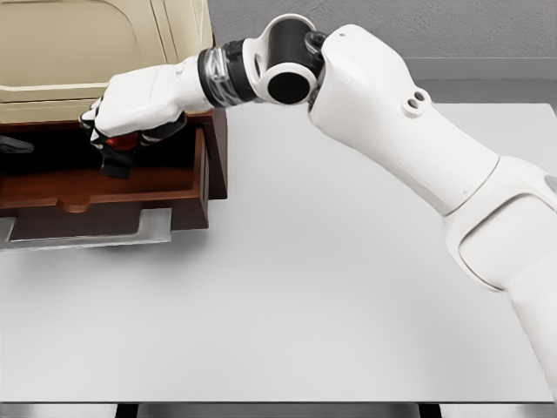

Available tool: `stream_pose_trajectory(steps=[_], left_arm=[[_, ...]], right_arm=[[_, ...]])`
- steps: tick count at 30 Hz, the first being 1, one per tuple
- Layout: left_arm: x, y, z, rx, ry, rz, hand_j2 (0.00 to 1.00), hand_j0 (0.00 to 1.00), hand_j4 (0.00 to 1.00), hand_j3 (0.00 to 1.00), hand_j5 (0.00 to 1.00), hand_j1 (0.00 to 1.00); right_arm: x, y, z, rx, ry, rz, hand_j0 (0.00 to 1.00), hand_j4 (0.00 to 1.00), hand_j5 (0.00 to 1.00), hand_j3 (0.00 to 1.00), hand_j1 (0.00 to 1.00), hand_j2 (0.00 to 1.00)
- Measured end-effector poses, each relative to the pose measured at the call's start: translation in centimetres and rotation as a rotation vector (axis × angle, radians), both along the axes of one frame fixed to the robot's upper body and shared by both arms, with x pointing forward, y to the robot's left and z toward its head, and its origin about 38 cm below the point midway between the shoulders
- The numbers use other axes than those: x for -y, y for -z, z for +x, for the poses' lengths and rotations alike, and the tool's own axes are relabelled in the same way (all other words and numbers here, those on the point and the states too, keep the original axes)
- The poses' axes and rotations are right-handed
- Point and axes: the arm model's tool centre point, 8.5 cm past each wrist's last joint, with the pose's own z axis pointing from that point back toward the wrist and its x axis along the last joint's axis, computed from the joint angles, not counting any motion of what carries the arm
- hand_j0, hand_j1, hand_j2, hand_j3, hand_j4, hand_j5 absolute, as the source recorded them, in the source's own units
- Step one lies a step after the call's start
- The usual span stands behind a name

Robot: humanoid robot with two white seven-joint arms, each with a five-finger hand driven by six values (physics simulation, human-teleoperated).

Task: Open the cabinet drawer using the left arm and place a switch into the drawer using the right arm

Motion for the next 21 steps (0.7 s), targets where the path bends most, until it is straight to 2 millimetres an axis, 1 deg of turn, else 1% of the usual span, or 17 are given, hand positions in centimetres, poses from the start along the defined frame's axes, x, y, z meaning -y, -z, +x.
stream_pose_trajectory(steps=[2,3,4,10,15,17,19,20,21], left_arm=[[0.0,0.0,0.0,0.0,0.0,0.0,1.0,1.0,1.0,1.0,1.0,1.0],[0.0,0.0,0.0,0.0,0.0,0.001,1.0,1.0,1.0,1.0,1.0,1.0],[0.0,0.0,0.0,0.0,0.0,0.0,1.0,1.0,1.0,1.0,1.0,1.0],[0.0,0.0,0.0,0.0,0.0,0.0,1.0,1.0,1.0,1.0,1.0,1.0],[0.0,0.0,0.0,0.0,0.0,0.0,1.0,1.0,1.0,1.0,1.0,1.0],[0.0,0.0,0.0,0.0,0.0,0.0,1.0,1.0,1.0,1.0,1.0,1.0],[0.0,0.0,0.0,0.0,0.0,0.0,1.0,1.0,1.0,1.0,1.0,1.0],[0.0,0.0,0.0,0.0,0.0,0.0,1.0,1.0,1.0,1.0,1.0,1.0],[0.0,0.0,0.0,0.0,0.0,-0.001,1.0,1.0,1.0,1.0,1.0,1.0]], right_arm=[[-0.1,-0.2,0.3,0.014,0.011,-0.01,0.65,0.65,0.65,0.65,0.65,0.65],[-0.1,-0.4,0.4,0.024,0.013,-0.014,0.73,0.73,0.73,0.73,0.73,0.73],[-0.1,-0.5,0.4,0.03,0.015,-0.018,0.76,0.76,0.76,0.76,0.76,0.76],[-0.3,-0.5,0.3,0.043,0.009,-0.025,0.77,0.77,0.77,0.77,0.77,0.77],[-0.8,-0.9,-0.6,0.058,-0.02,-0.018,0.79,0.79,0.79,0.79,0.79,0.79],[-1.2,-1.2,-1.5,0.069,-0.049,-0.008,0.79,0.79,0.79,0.79,0.79,0.79],[-1.6,-1.6,-2.8,0.083,-0.092,0.01,0.8,0.8,0.8,0.8,0.8,0.8],[-1.4,-1.5,-3.6,0.086,-0.114,0.024,0.83,0.83,0.83,0.83,0.83,0.83],[-0.8,-1.7,-4.3,0.094,-0.132,0.04,0.83,0.83,0.83,0.83,0.83,0.83]])
